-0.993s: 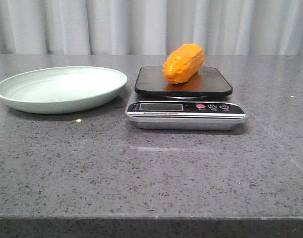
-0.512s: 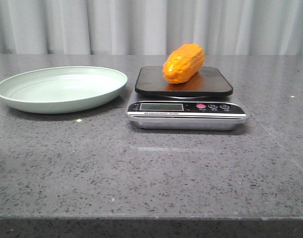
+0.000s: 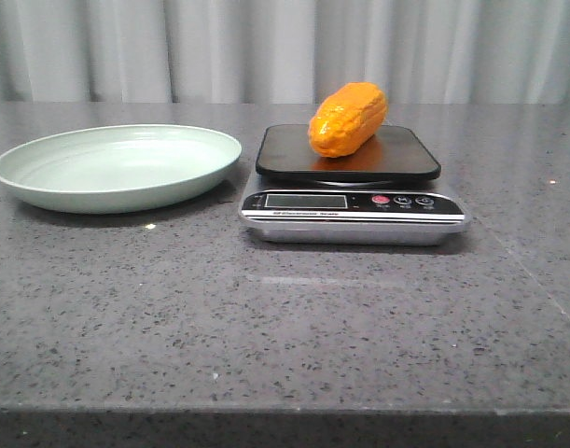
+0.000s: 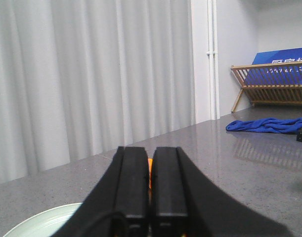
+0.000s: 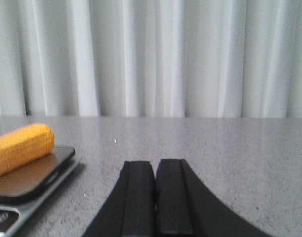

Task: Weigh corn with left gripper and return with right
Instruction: 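Withdraw the left gripper and let the corn rest on the scale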

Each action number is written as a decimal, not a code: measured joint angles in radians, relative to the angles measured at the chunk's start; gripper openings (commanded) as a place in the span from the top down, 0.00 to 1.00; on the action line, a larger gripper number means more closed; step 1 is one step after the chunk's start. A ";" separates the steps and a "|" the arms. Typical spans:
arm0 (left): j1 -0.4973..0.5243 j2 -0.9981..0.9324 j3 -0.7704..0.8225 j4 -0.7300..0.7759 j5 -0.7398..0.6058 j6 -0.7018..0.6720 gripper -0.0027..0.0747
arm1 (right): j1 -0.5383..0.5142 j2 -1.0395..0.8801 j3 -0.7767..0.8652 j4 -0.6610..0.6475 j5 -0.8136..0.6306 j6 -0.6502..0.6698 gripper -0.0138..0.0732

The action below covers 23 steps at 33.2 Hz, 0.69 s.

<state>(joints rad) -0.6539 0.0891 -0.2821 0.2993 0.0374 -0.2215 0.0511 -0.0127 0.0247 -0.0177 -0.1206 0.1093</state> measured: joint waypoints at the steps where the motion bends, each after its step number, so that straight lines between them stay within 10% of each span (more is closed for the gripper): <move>1: 0.000 -0.003 0.000 0.000 0.011 0.000 0.79 | 0.000 0.000 -0.011 0.002 0.005 0.004 0.68; 12: 0.000 -0.006 0.000 -0.083 0.107 0.000 0.79 | 0.000 0.260 -0.374 0.018 0.246 0.014 0.68; 23: 0.000 -0.006 0.000 -0.108 0.179 0.000 0.79 | 0.000 0.318 -0.400 0.044 0.287 0.014 0.58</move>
<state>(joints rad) -0.6539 0.0833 -0.2821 0.1913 0.2168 -0.2215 0.0511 0.3053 -0.3757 0.0262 0.1666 0.1237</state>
